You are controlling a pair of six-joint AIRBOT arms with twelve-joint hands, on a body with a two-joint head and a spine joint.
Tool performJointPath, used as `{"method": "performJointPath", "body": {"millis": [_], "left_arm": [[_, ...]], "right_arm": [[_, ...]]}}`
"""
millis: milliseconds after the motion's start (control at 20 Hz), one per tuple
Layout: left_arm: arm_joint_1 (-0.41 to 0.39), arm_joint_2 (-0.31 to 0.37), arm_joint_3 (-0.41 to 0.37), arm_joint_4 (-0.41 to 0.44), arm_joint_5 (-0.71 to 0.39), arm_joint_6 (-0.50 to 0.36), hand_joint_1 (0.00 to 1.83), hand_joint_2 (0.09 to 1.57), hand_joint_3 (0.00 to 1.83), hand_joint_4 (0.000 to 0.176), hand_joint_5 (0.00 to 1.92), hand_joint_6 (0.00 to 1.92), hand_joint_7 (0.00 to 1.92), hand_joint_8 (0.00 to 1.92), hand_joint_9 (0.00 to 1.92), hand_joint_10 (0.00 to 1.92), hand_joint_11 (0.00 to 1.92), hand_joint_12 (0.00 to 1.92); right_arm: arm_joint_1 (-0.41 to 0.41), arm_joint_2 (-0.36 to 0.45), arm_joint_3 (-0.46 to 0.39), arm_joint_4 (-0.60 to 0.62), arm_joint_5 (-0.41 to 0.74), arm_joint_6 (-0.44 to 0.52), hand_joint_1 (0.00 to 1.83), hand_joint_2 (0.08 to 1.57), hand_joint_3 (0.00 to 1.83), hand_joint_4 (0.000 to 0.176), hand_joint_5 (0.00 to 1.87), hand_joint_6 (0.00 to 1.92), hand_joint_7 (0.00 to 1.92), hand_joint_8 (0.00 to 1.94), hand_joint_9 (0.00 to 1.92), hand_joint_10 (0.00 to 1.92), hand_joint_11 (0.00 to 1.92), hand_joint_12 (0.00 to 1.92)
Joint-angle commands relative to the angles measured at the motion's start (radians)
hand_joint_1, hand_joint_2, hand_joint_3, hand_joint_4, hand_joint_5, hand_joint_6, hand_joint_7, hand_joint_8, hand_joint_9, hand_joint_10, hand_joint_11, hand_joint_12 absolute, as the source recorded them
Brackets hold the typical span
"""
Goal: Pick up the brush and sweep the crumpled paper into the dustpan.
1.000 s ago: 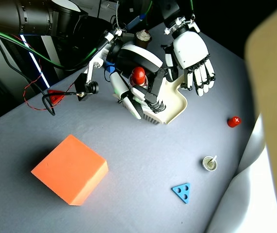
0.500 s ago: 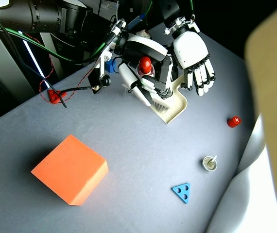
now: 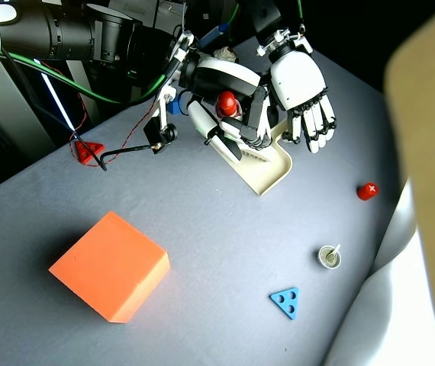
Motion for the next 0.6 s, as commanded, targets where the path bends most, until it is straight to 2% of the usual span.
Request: {"method": "performJointPath", "body": {"millis": [0, 250, 300, 500, 550], "left_arm": [[-0.011, 0.002, 0.007, 0.039, -0.080, 0.002, 1.03, 1.20, 0.00, 0.002, 0.83, 1.21, 0.32, 0.00, 0.29, 0.00, 0.00, 0.73], [-0.013, 0.001, 0.011, 0.038, -0.080, 0.002, 1.04, 1.20, 0.00, 0.000, 0.83, 1.22, 0.33, 0.01, 0.28, 0.01, 0.00, 0.65], [-0.013, 0.001, 0.011, 0.038, -0.080, 0.002, 1.06, 1.19, 0.00, 0.000, 0.85, 1.19, 0.33, 0.00, 0.29, 0.01, 0.00, 0.66], [-0.013, 0.001, 0.011, 0.038, -0.080, 0.002, 1.04, 1.19, 0.00, 0.000, 0.83, 1.21, 0.32, 0.00, 0.29, 0.00, 0.00, 0.69], [-0.013, 0.001, 0.010, 0.038, -0.080, 0.002, 1.05, 1.19, 0.00, 0.000, 0.84, 1.20, 0.31, 0.00, 0.27, 0.00, 0.00, 0.66]], "right_arm": [[0.000, 0.018, -0.011, -0.098, -0.050, -0.011, 1.57, 1.19, 0.00, 0.095, 0.95, 1.92, 1.09, 1.94, 1.34, 1.92, 1.46, 1.92], [0.008, 0.046, -0.012, -0.098, -0.028, -0.009, 1.54, 1.21, 0.01, 0.101, 0.93, 1.92, 1.08, 1.94, 1.33, 1.92, 1.45, 1.92], [0.011, 0.041, -0.008, -0.098, -0.028, 0.004, 1.55, 1.20, 0.00, 0.089, 0.94, 1.92, 1.08, 1.94, 1.32, 1.92, 1.44, 1.92], [0.013, 0.028, -0.012, -0.136, -0.028, 0.085, 1.56, 1.20, 0.00, 0.084, 0.92, 1.92, 1.09, 1.94, 1.33, 1.92, 1.44, 1.92], [0.012, 0.026, -0.013, -0.154, -0.028, 0.111, 1.54, 1.21, 0.00, 0.037, 0.91, 1.92, 1.08, 1.94, 1.32, 1.92, 1.44, 1.92]]}}
